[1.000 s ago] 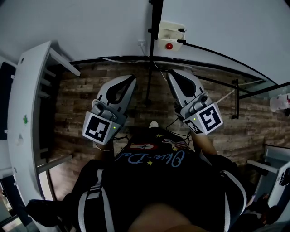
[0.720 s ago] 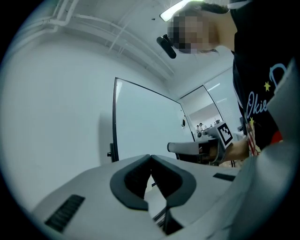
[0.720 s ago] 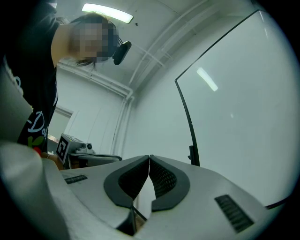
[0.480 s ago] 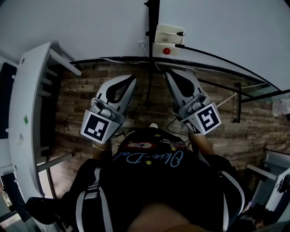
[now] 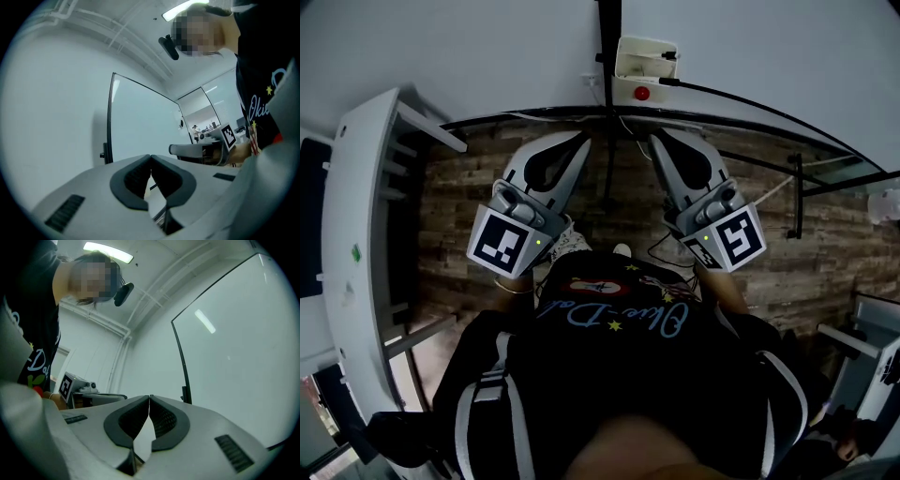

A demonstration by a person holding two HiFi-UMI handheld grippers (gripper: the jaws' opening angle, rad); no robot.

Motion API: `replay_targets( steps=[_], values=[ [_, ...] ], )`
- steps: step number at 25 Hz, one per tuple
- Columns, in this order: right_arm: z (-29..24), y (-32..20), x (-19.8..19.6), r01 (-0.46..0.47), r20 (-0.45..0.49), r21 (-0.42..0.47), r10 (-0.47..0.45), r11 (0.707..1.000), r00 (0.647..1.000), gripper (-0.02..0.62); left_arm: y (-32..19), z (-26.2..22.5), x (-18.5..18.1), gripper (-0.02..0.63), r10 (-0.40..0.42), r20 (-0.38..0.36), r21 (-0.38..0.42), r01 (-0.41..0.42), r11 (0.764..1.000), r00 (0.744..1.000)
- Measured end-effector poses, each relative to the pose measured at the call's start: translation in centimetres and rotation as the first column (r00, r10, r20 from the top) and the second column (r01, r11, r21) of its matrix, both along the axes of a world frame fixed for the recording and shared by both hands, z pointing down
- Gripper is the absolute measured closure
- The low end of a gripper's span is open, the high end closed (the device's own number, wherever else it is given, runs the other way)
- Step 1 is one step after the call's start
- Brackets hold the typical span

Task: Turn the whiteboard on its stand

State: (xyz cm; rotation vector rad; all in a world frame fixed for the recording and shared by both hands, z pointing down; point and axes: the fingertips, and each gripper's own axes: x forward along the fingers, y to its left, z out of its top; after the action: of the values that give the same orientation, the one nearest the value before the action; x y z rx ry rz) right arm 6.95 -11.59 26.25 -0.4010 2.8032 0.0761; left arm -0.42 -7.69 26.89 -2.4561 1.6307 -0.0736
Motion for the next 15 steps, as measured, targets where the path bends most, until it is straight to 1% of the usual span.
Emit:
replay_targets(
  steps=[7, 15],
  values=[
    [0.4, -1.2, -1.6, -0.063, -0.022, -0.005, 0.063, 0.998, 0.998, 0.572, -2.2, 0.6, -1.0, 0.580, 0.092, -0.021, -0.006, -0.092, 0.996, 0.996],
    [0.8, -3.5, -4.0, -0.158, -0.044, -0.024, 0.156, 0.987, 0.987, 0.574, -5.6, 0.7, -3.3, 0.580, 0.187, -0.034, -0.015, -0.188, 0.982, 0.982]
  ],
)
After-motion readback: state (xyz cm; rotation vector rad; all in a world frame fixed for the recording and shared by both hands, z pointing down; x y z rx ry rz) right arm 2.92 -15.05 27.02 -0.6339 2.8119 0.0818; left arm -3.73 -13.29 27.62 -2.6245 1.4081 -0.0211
